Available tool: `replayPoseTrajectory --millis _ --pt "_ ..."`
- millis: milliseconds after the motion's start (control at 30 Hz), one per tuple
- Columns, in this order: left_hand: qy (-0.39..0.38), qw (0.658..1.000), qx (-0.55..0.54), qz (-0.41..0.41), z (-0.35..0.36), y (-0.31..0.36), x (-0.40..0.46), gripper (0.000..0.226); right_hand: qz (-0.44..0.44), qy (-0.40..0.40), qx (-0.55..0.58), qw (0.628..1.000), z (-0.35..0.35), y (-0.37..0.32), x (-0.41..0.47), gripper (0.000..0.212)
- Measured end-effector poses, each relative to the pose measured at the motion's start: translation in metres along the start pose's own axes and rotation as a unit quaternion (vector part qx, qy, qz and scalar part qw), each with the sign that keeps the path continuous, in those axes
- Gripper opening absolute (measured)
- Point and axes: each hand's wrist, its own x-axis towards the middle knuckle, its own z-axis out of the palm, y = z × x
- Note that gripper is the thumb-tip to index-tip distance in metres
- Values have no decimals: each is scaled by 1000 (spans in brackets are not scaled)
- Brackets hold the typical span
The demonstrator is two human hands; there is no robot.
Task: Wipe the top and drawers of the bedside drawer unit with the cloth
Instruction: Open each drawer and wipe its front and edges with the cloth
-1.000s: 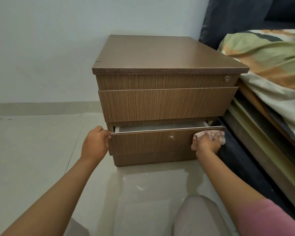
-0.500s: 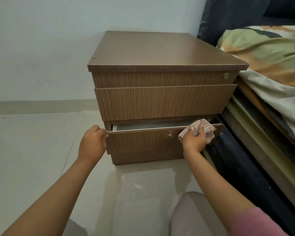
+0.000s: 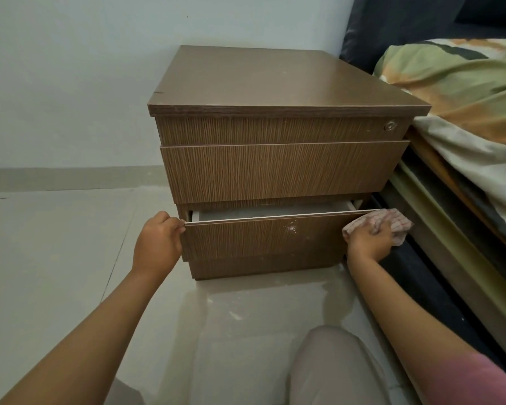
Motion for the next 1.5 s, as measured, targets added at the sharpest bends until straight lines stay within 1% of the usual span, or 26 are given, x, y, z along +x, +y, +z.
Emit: replayPoseTrajectory --millis 67,200,300,467,567,733,767,833,967,1000,1100,1233,1267,1333,1433,1500 --pt "0 1000 -1 1 0 0 0 6 -22 -20 -10 999 0 13 -17 54" --pt "0 1000 1 6 0 -3 0 4 -22 -75 -2 997 12 23 -44 58" --pt "1 1000 1 9 2 -3 0 4 -16 -78 18 997 19 19 -41 62" --pt "8 1000 -4 8 3 -3 0 4 42 -48 2 998 15 19 -17 60" --pt "11 1000 -3 6 4 -3 0 5 62 -33 -3 998 11 22 -8 55" --pt "13 1000 -3 4 4 -2 -1 5 146 -60 39 987 15 30 -19 58" --pt "13 1000 -3 3 3 -1 -1 5 149 -59 52 986 16 30 -22 58" --pt "11 1000 -3 2 3 -1 -1 6 122 -66 64 988 16 24 -31 57" --pt "9 1000 -1 1 3 -2 -1 7 34 -88 103 990 21 1 -40 63" --pt "9 1000 -1 1 3 -2 0 7 19 -76 95 992 22 -1 -39 64" --pt "10 1000 -3 0 4 -1 -1 7 33 -56 81 995 23 3 -35 61" --pt "9 1000 -3 2 4 -2 -1 7 139 -54 89 985 14 13 -22 56" --pt "10 1000 -4 2 4 -2 -1 7 152 -57 85 983 11 17 -22 56" --pt "13 1000 -8 1 4 -2 -2 6 139 -56 80 986 7 21 -26 59" --pt "13 1000 -9 4 4 -2 -1 6 76 -65 86 991 10 15 -37 62" --pt "16 1000 -12 6 4 -2 -1 5 50 -79 92 991 16 8 -36 64"
